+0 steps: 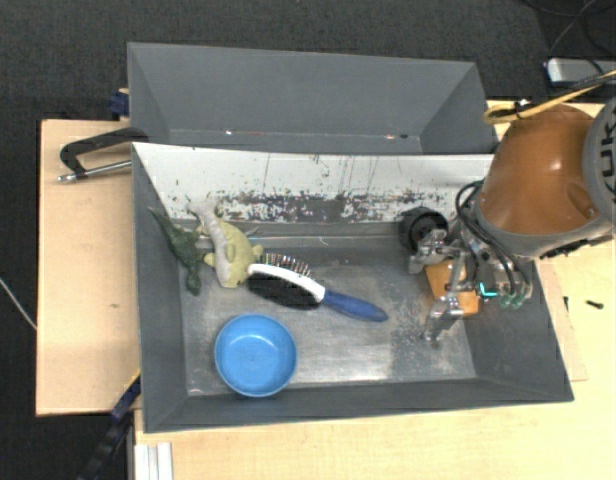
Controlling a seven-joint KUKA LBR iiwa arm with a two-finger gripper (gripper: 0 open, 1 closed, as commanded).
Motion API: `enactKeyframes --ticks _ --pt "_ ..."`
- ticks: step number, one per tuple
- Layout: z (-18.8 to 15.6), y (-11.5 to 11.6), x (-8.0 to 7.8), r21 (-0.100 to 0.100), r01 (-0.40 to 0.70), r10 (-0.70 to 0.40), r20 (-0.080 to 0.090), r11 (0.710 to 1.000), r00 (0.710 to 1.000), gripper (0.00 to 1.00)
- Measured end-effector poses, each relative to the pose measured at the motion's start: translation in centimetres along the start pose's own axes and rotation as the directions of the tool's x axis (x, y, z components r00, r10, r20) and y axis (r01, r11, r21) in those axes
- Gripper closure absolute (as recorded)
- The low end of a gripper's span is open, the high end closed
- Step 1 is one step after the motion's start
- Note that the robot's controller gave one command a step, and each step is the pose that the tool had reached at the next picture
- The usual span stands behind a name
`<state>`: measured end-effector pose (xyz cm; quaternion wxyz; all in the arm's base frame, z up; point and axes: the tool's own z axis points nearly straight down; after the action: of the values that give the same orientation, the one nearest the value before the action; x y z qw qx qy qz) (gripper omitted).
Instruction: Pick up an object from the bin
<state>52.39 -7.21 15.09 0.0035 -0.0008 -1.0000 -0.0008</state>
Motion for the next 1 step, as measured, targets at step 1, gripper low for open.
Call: enactKeyframes --ticks 1 --pt "-6.52 3.88 -2.51 0.005 0.258 -0.258 0.018 0.966 0.966 0.00"
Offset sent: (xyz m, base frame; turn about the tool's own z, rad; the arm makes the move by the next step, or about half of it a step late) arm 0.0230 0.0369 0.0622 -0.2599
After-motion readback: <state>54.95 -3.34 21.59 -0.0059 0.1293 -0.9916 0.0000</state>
